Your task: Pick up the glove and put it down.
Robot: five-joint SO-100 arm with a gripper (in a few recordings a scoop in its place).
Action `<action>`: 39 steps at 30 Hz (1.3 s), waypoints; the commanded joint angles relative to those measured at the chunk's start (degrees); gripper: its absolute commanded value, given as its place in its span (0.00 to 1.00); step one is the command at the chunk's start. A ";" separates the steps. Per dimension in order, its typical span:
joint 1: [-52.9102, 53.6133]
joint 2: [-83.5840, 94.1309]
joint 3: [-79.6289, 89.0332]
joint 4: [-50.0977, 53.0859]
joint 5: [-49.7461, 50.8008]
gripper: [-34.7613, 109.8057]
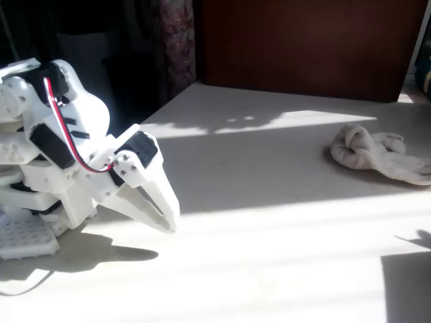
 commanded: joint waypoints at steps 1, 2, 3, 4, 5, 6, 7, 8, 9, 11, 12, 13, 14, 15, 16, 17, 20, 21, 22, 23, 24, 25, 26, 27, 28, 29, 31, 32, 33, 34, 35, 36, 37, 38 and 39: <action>-0.79 0.09 -0.09 -0.62 0.35 0.24; -0.79 0.09 -0.09 -0.62 0.35 0.24; -0.79 0.09 -0.09 -0.62 0.35 0.24; -0.79 0.09 -0.09 -0.62 0.35 0.24; -0.79 0.09 -0.09 -0.62 0.35 0.24; -0.79 0.09 -0.09 -0.62 0.35 0.24; -0.79 0.09 -0.09 -0.62 0.35 0.24; -0.79 0.09 -0.09 -0.62 0.35 0.24; -0.62 0.09 -0.26 -0.62 0.35 0.24; -0.26 0.18 -0.53 -0.62 0.35 0.24; -0.26 0.18 -0.62 -0.70 0.35 0.24; -0.26 0.18 -0.62 -0.97 0.35 0.24; -0.26 0.00 -0.70 -1.23 0.35 0.24; -0.18 -0.26 -1.05 -1.41 0.35 0.24; -0.09 -0.35 -1.67 -1.49 0.44 0.24; -0.09 -0.35 -2.37 -1.49 0.44 0.24; -0.18 -0.53 -4.57 -1.49 0.44 0.24; -0.26 -0.53 -5.36 -1.49 0.44 0.24; -0.35 -0.62 -6.33 -1.49 0.44 0.24; -0.35 -0.62 -7.29 -1.49 0.44 0.24; -0.35 -0.70 -8.26 -1.49 0.44 0.24; -0.26 -0.70 -9.23 -1.49 0.44 0.24; -0.18 -0.79 -10.02 -1.32 0.44 0.24; -0.18 -1.41 -10.81 -1.23 0.44 0.24; -0.18 -2.64 -11.69 -1.23 0.44 0.24; -0.18 -4.31 -12.92 -1.41 0.44 0.24; -0.35 -8.79 -16.17 -1.41 0.44 0.24; -0.44 -11.34 -18.28 -1.41 0.35 0.24; -0.53 -14.06 -20.48 -1.49 0.35 0.24; -0.62 -16.88 -22.85 -1.49 0.35 0.24; -0.70 -19.60 -25.49 -1.49 0.35 0.24; -0.70 -22.32 -28.48 -1.49 0.26 0.24; -0.70 -25.05 -31.64 -1.49 0.26 0.24; -0.70 -27.86 -34.98 -1.49 0.09 0.24; -0.70 -30.76 -38.32 -1.58 0.00 0.24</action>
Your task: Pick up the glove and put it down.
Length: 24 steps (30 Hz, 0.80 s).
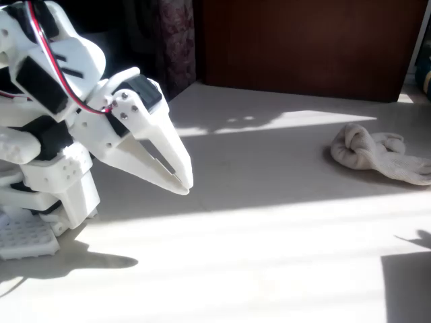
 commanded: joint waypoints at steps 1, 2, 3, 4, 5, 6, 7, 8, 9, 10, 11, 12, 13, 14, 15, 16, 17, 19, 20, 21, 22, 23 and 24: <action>-0.70 -9.84 -13.45 -0.88 0.09 0.24; -0.70 -13.18 -17.05 -0.88 0.00 0.24; -0.70 -16.61 -20.48 -0.88 -0.09 0.24; -0.79 -20.13 -23.91 -0.88 -0.18 0.24; -0.79 -23.64 -27.25 -0.88 -0.18 0.24; -0.79 -27.16 -30.32 -0.88 -0.18 0.24; -0.88 -30.41 -33.40 -0.88 -0.18 0.24; -0.88 -33.57 -36.30 -0.88 -0.18 0.24; -0.97 -36.56 -39.11 -0.88 -0.18 0.24; -1.41 -39.29 -41.84 -0.88 -0.18 0.24; -2.11 -41.84 -44.38 -0.88 -0.18 0.24; -3.08 -44.21 -46.85 -0.88 -0.26 0.24; -4.13 -46.41 -49.31 -0.88 -0.26 0.24; -5.45 -48.60 -51.59 -0.88 -0.26 0.24; -6.77 -50.80 -53.70 -0.88 -0.26 0.24; -8.09 -53.17 -55.81 -0.88 -0.26 0.24; -9.40 -55.55 -57.83 -0.88 -0.26 0.24; -11.87 -60.29 -61.96 -0.88 -0.26 0.24; -13.18 -62.75 -64.07 -0.88 -0.26 0.24; -14.50 -65.30 -66.27 -0.88 0.09 0.24; -15.91 -67.94 -68.38 -1.32 0.26 0.24; -17.14 -70.49 -70.49 -1.93 0.35 0.24; -18.19 -73.04 -72.51 -2.72 0.35 0.24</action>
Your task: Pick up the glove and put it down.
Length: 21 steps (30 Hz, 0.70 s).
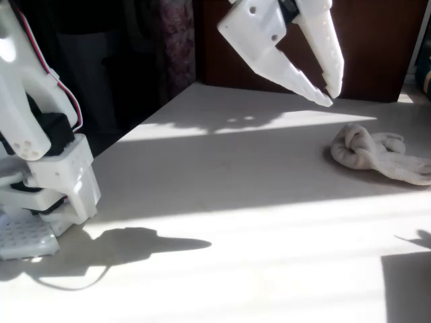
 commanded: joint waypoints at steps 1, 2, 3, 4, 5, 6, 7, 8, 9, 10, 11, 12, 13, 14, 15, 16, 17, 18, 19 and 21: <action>-4.57 -7.56 -8.88 -2.55 0.26 0.24; -5.62 -10.11 -10.81 -3.52 0.26 0.24; -6.59 -12.57 -12.57 -4.31 0.26 0.24; -7.38 -14.85 -14.24 -5.01 0.26 0.24; -8.00 -17.23 -15.82 -5.54 0.26 0.24; -8.61 -19.51 -17.40 -5.98 0.26 0.24; -9.14 -21.88 -18.90 -6.24 0.26 0.24; -9.67 -24.08 -20.30 -6.59 0.26 0.24; -10.20 -26.37 -21.80 -6.86 0.26 0.24; -10.72 -28.48 -23.20 -7.21 0.26 0.24; -11.34 -30.41 -24.87 -7.56 0.35 0.24; -11.78 -32.34 -26.46 -7.91 0.35 0.24; -12.48 -34.10 -27.95 -8.17 0.35 0.24; -13.10 -35.95 -29.36 -8.44 0.35 0.24; -13.89 -37.62 -30.76 -8.70 0.35 0.24; -14.50 -39.20 -32.17 -9.05 0.35 0.24; -15.03 -40.78 -33.31 -9.40 0.35 0.24; -15.47 -42.28 -34.54 -9.84 0.35 0.24; -15.91 -43.59 -35.68 -10.20 0.35 0.24; -16.79 -45.97 -37.71 -11.07 0.35 0.24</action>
